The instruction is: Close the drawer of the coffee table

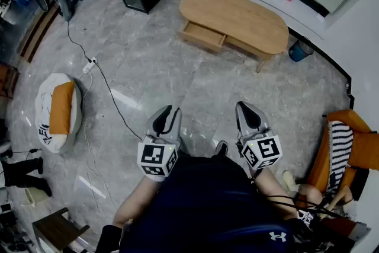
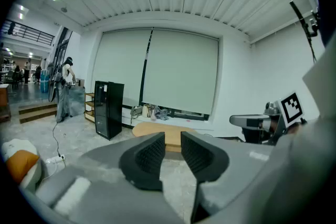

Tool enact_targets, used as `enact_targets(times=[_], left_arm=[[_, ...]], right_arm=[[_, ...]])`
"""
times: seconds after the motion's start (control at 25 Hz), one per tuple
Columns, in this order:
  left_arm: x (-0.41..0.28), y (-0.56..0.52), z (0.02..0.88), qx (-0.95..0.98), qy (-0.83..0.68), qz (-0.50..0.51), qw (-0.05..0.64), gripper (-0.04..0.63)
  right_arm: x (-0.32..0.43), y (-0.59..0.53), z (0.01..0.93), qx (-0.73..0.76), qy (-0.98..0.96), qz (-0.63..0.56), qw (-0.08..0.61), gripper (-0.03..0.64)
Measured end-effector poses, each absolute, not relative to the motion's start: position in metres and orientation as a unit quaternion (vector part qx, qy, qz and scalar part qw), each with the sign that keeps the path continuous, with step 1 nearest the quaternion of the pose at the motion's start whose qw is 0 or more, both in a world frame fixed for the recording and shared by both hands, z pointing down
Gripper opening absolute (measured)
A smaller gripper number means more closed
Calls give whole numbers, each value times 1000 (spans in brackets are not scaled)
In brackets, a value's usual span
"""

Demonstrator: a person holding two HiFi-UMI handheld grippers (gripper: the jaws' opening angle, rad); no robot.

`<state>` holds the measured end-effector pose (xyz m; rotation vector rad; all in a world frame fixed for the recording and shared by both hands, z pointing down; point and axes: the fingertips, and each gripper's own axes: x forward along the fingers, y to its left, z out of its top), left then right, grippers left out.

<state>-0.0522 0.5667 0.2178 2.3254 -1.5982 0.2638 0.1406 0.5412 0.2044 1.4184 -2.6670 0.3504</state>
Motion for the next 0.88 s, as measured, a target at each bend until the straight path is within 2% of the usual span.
enact_targets(times=[0.88], left_arm=[[-172, 510, 238, 837, -509, 91, 177, 106]], right_arm=[[59, 500, 195, 543, -830, 108, 72, 2]])
